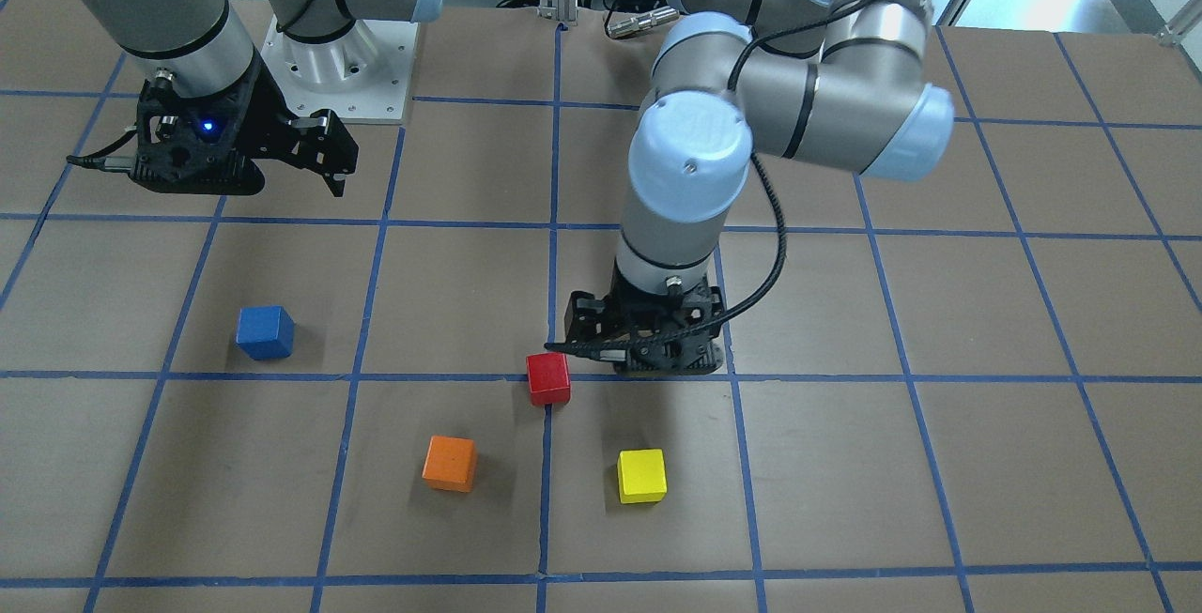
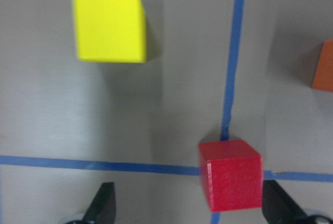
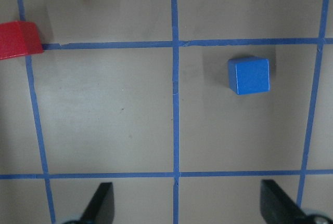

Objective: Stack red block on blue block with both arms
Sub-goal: 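Raise the left gripper back to rest while the right arm reaches toward the red cube, then lower the right gripper over the red cube and grasp it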

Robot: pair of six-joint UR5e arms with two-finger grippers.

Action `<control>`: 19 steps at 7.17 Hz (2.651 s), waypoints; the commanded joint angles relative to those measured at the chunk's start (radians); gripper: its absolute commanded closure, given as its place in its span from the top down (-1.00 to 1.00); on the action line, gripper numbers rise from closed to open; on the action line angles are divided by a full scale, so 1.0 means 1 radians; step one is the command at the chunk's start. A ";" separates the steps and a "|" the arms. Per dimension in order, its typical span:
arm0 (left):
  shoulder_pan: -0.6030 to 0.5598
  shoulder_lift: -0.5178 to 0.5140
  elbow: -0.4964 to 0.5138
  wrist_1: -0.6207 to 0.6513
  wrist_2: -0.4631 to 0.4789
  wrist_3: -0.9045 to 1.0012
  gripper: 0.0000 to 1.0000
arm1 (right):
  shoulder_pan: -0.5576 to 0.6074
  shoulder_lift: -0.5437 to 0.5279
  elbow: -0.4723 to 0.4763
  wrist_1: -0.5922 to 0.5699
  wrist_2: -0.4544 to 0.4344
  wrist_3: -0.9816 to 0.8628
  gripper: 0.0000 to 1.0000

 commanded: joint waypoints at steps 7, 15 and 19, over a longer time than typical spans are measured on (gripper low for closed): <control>0.229 0.325 -0.007 -0.307 0.041 0.309 1.00 | 0.288 0.393 -0.072 -0.474 -0.002 0.091 1.00; 0.214 0.318 -0.024 -0.310 0.032 0.297 1.00 | 0.371 0.528 -0.065 -0.538 0.064 0.111 1.00; 0.214 0.318 -0.024 -0.306 0.032 0.298 1.00 | 0.369 0.563 -0.069 -0.536 0.069 0.119 -0.14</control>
